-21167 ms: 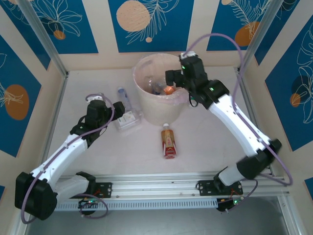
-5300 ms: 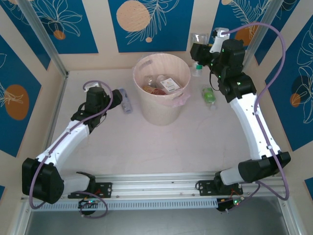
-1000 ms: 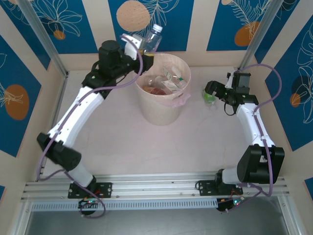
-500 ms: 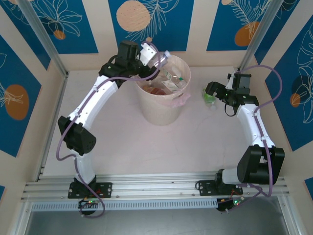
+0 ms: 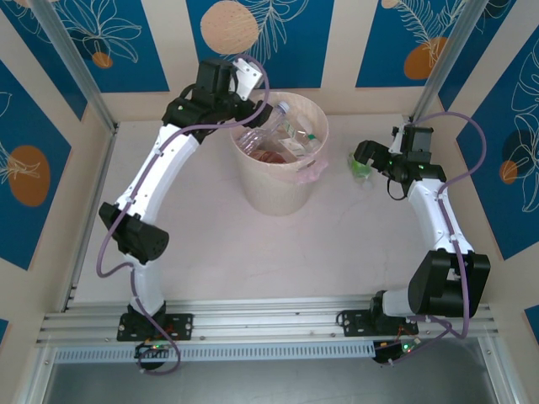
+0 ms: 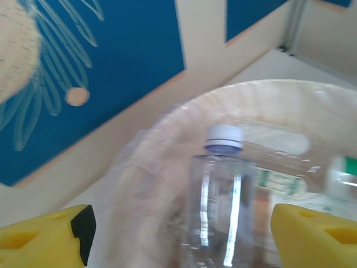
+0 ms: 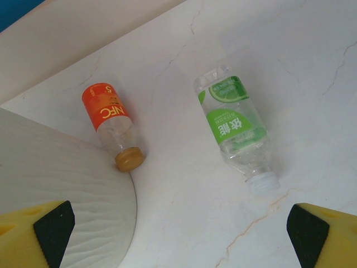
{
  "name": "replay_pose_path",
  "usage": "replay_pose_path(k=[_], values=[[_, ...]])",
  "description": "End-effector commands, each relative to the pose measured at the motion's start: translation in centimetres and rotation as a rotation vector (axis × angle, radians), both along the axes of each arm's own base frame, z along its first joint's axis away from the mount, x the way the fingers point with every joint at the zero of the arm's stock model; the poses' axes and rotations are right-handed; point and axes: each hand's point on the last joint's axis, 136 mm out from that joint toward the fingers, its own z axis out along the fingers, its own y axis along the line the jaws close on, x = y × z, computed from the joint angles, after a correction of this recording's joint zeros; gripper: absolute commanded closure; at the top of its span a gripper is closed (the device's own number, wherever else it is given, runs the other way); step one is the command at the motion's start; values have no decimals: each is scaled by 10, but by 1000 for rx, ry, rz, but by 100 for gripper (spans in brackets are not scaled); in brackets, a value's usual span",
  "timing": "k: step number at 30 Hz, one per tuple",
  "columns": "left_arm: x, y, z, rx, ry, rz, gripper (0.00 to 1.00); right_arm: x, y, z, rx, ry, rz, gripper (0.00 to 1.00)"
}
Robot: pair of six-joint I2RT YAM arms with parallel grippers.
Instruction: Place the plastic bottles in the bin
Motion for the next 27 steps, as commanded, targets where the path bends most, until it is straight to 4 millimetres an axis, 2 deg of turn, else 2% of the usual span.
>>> replay_pose_path(k=[1,4,6,9,15,21,27], values=[[-37,-40,-8,-171,210,-159,21,-3,0,-1,19,-1,-3,0],[-48,-57,-21,-181,276,-192,22,-3,0,-3,23,0,-1,0],[-47,-58,-28,-158,285,-173,23,0,0,-3,26,-8,2,0],[-47,-54,-28,-150,285,-150,21,11,2,-9,12,-5,48,0],[-66,-45,-10,-168,272,-166,10,39,-24,-52,-123,177,34,0],[-79,-26,11,-198,197,-127,0,64,-28,-88,-170,283,115,0],[-84,0,18,-228,94,-26,0,84,-22,-122,-173,380,196,1]])
